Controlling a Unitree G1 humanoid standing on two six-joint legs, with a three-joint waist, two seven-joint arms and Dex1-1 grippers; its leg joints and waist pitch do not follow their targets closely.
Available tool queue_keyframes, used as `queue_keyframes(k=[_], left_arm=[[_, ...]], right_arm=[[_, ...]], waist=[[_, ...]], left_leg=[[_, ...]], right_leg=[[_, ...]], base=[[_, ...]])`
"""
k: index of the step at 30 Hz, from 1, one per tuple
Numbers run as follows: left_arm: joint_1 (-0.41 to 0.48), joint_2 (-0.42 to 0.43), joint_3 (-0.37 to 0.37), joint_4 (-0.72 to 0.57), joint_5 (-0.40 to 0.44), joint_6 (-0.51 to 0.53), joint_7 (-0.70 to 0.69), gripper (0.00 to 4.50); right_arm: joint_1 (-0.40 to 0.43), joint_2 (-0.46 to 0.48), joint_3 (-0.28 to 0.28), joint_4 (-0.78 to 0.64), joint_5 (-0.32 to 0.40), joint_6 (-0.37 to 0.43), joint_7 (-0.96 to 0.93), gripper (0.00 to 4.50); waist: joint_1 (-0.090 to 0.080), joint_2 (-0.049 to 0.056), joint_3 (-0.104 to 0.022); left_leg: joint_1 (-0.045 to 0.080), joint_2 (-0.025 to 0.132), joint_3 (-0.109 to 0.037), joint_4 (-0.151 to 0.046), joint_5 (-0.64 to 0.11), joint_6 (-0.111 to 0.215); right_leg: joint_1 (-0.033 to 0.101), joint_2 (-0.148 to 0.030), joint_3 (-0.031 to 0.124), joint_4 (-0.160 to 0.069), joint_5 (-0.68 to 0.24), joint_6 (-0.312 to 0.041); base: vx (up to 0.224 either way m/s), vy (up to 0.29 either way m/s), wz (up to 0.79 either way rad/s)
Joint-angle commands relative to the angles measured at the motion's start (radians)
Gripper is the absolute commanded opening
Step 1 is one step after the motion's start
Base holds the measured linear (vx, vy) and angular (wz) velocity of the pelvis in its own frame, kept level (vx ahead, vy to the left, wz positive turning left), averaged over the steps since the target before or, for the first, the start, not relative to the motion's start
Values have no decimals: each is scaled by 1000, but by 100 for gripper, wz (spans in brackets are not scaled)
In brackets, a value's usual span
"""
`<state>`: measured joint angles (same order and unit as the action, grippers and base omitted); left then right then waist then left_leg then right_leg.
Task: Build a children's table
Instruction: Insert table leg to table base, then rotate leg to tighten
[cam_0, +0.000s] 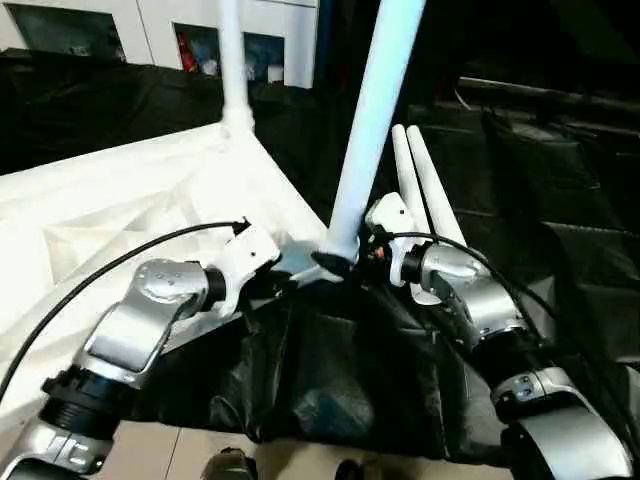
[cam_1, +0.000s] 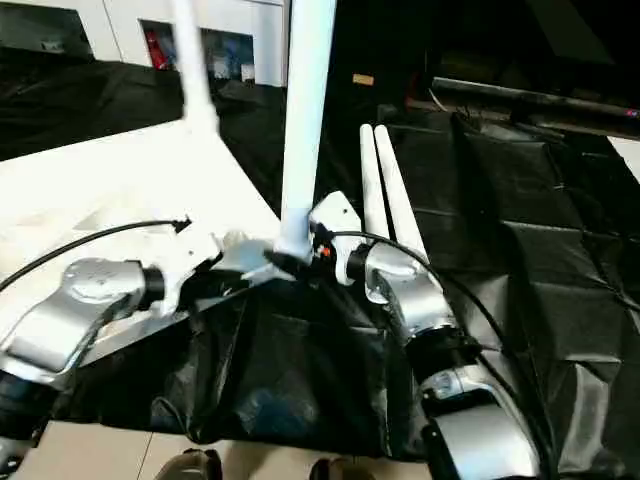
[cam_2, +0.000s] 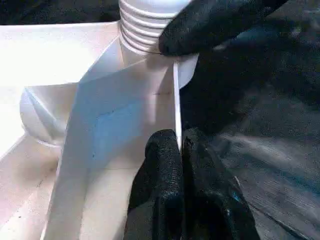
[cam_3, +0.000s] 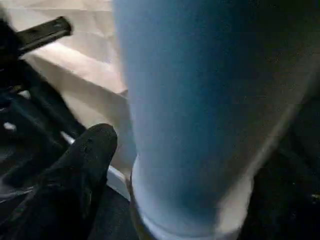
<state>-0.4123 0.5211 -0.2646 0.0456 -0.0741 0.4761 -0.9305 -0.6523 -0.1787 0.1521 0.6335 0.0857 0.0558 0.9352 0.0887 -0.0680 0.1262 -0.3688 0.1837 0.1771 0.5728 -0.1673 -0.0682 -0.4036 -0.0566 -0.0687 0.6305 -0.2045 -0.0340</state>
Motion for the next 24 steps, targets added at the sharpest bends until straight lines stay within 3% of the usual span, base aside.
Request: queue_keyframes(k=[1,11,22,24], left_arm=[[3,-5,-23,-19,-35,-47,-43,0],[12,24,-15,-8,-29,-62,-79,0],[28,38,-8,-20,-41,-58,-100,0],[30,44,-7,-23,-42,-56,-106,0]], right_arm=[[15,-9,22,-28,7,17,26,373],[41,-26,64,-50,-20,45,72,286],[62,-9,57,19,-1,42,89,272],[61,-3,57,49,-7,28,83,272]], waist=[[1,21,-100],[3,18,-103],[5,21,-102],[7,27,-102]], left_leg=[[15,53,-14,-53,-100,42],[15,53,-14,-49,-97,35],[14,53,-17,-48,-150,12],[14,53,-18,-48,-163,8]], right_leg=[[64,-94,65,-62,-28,-259],[64,-93,63,-58,-38,-255],[61,-96,64,-63,-119,-241],[59,-96,64,-64,-125,-241]], base=[[0,0,0],[0,0,0],[0,0,0],[0,0,0]])
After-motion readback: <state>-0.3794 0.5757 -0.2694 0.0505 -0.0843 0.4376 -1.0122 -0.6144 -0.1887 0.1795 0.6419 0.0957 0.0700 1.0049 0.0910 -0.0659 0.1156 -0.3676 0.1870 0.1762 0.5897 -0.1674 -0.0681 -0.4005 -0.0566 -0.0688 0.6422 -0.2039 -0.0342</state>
